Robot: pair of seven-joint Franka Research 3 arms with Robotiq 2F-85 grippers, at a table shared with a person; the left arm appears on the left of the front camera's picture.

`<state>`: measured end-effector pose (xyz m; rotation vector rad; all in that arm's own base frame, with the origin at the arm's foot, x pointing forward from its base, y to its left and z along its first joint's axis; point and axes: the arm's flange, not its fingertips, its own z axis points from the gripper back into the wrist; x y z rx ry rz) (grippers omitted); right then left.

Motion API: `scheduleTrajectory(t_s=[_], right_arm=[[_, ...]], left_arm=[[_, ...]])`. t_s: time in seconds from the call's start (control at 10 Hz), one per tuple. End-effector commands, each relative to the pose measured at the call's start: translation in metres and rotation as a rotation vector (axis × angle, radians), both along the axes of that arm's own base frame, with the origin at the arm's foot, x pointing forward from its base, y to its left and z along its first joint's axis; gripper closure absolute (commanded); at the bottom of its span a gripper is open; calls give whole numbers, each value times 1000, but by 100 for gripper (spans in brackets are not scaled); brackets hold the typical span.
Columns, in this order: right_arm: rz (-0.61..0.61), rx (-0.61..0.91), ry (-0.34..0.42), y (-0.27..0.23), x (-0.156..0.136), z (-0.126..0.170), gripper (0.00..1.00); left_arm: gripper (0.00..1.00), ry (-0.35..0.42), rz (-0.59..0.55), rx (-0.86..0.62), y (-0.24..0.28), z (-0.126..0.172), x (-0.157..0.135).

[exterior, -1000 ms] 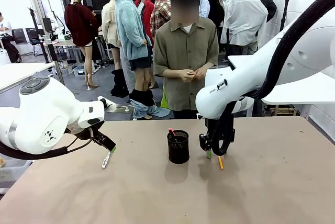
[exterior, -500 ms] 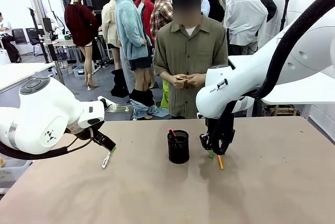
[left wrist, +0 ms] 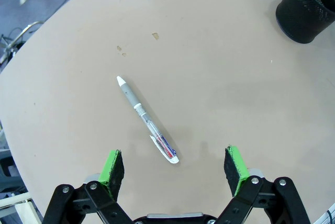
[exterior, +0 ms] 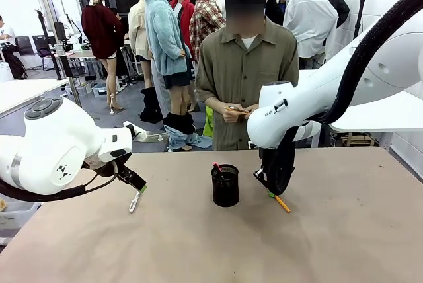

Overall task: Place the pens into the pen holder.
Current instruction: Pick up a writing instrument from the table and place it into the Pen holder.

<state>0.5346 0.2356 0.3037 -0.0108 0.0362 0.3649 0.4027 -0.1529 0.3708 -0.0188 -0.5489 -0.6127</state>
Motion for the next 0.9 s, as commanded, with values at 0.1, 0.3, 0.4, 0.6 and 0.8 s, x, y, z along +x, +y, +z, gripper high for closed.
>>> scheduleTrajectory(t_s=[0.1, 0.3, 0.4, 0.6, 0.8], right_arm=[[45, -41, 15, -15, -3, -10, 100], [267, 117, -63, -37, -6, -2, 100], [339, 156, -132, -48, -8, 3, 100], [444, 194, -244, -65, -13, 15, 100], [605, 343, -335, -76, -16, 25, 100]], left_arm=[[0, 0, 3, -3, 2, 0, 0], [0, 0, 3, -3, 2, 0, 0], [0, 0, 3, -3, 2, 0, 0], [0, 0, 3, -3, 2, 0, 0], [0, 0, 3, -3, 2, 0, 0]])
